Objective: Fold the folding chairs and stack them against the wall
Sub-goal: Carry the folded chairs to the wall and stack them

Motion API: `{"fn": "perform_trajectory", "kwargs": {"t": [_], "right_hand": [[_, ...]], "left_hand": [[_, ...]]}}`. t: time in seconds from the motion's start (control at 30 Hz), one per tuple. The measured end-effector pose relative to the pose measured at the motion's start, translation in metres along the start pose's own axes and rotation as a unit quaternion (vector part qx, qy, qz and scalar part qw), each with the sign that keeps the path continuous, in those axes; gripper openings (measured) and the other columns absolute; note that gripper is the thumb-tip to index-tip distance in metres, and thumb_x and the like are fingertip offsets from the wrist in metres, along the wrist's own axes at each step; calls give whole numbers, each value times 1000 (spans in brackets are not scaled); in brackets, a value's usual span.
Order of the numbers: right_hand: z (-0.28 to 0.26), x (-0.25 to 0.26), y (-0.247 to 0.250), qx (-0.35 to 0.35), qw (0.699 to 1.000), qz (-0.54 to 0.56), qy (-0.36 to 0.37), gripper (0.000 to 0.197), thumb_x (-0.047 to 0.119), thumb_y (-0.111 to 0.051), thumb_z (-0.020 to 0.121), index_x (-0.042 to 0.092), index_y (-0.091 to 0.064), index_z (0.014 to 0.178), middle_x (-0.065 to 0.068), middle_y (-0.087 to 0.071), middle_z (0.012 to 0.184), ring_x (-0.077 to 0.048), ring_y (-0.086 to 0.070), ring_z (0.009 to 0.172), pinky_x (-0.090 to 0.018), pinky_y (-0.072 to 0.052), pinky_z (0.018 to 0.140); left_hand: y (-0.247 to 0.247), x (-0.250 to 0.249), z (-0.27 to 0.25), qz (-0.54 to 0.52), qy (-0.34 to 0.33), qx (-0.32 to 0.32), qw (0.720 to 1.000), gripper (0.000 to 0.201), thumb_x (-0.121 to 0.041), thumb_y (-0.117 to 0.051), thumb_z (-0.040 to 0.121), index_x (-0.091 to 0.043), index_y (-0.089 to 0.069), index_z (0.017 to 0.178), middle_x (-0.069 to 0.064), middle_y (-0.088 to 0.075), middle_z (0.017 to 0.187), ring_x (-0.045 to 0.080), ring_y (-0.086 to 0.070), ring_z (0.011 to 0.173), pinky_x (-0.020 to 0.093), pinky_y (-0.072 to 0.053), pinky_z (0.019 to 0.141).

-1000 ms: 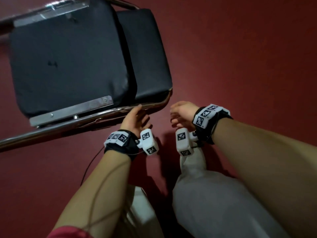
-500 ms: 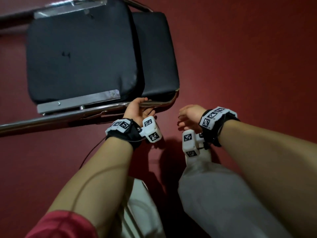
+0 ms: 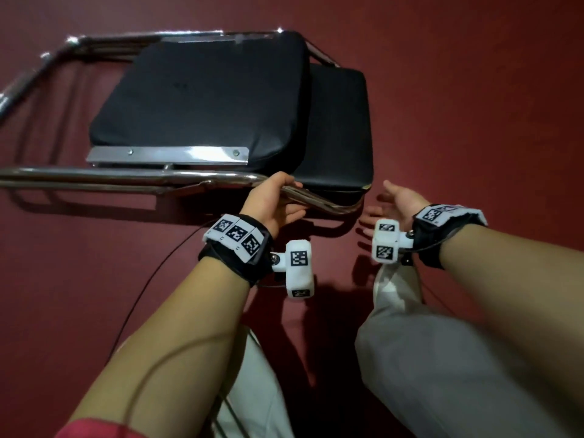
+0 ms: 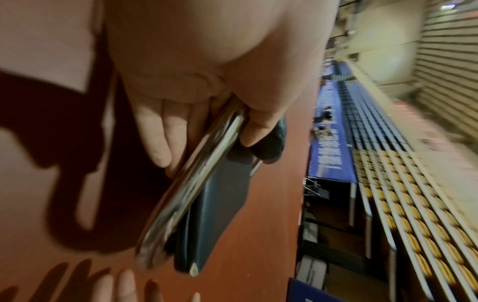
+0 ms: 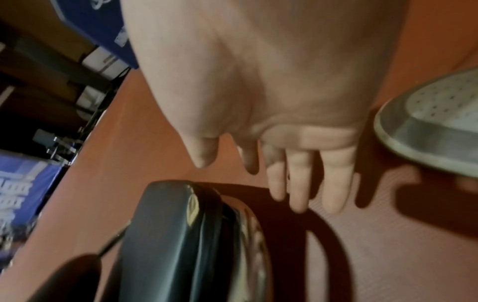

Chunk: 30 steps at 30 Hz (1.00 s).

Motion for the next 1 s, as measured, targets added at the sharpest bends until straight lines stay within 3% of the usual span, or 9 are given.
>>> {"fn": "perform_trajectory", "kwargs": {"t": [0.13,0.23,0.33,0.43,0.5,0.67,0.8,0.93,1.0], "right_hand": [[-9,11,-24,74,994,74,8,59,52,-36,102,11,-38,144,-14,-59,130,-36,-63,102,-50,-57,76],[-16,13,-44,103,989,110,8,49,51,-37,103,13,-51,131,-14,-58,132,-33,-62,95,-54,-58,53],[-22,8,-59,98,990,101,8,53,51,-40,102,15,-49,140,-13,-59,131,-33,-63,96,-47,-59,52],[-23,0,-66,96,992,87,-9,56,57,-41,100,10,-51,129,-11,-64,113,-31,-65,90,-41,-59,51],[-21,-4,-68,86,992,87,-17,61,60,-45,97,7,-51,126,-14,-65,118,-32,-66,94,-43,-57,44],[-23,-12,-79,65,993,94,-14,70,60,-53,93,5,-49,137,-12,-59,133,-32,-66,103,-44,-58,48],[-39,-14,-103,112,990,81,-20,74,61,-49,95,10,-38,148,-14,-48,146,-37,-60,99,-49,-55,42],[-58,-19,-131,176,981,35,-67,72,64,-43,95,-3,-53,122,-24,-67,101,-40,-67,81,-50,-53,40],[-59,-25,-143,182,979,50,-83,81,65,-44,94,-13,-52,112,-31,-68,104,-43,-70,85,-52,-54,46]], "left_hand": [[17,-10,-22,37,-45,-25,998,18,-26,-55,90,-12,-65,88,7,-68,84,21,-69,64,27,-55,67],[33,-12,-34,50,-54,-41,996,18,-25,-55,89,-10,-66,89,11,-69,90,20,-69,60,27,-53,65],[48,-11,-41,53,-53,-56,996,19,-25,-56,87,-10,-67,88,15,-71,100,20,-69,62,27,-54,65],[56,-11,-46,58,-65,-71,994,20,-25,-57,86,-9,-67,89,20,-71,111,20,-69,64,26,-54,61],[59,-13,-50,62,-79,-79,992,21,-25,-57,86,-8,-67,92,22,-71,113,19,-68,63,25,-53,60],[73,-21,-64,31,-119,-102,987,15,-22,-58,86,-12,-62,77,7,-70,82,23,-68,76,26,-49,58],[93,-33,-79,-24,-149,-134,979,15,-16,-57,87,-13,-56,73,2,-59,64,23,-68,65,25,-49,56],[123,-43,-92,-75,-162,-184,967,15,-10,-57,84,-9,-54,70,6,-51,63,27,-58,63,27,-52,50],[140,-46,-98,-90,-171,-211,958,15,-8,-56,84,-8,-53,69,7,-48,62,26,-54,60,28,-53,50]]}}
Point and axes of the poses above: each hand's wrist, its own z-axis towards the middle knuckle, its own y-axis out of the back of the hand, x = y × z, the point moved 3 cm from there along z, towards the middle knuckle
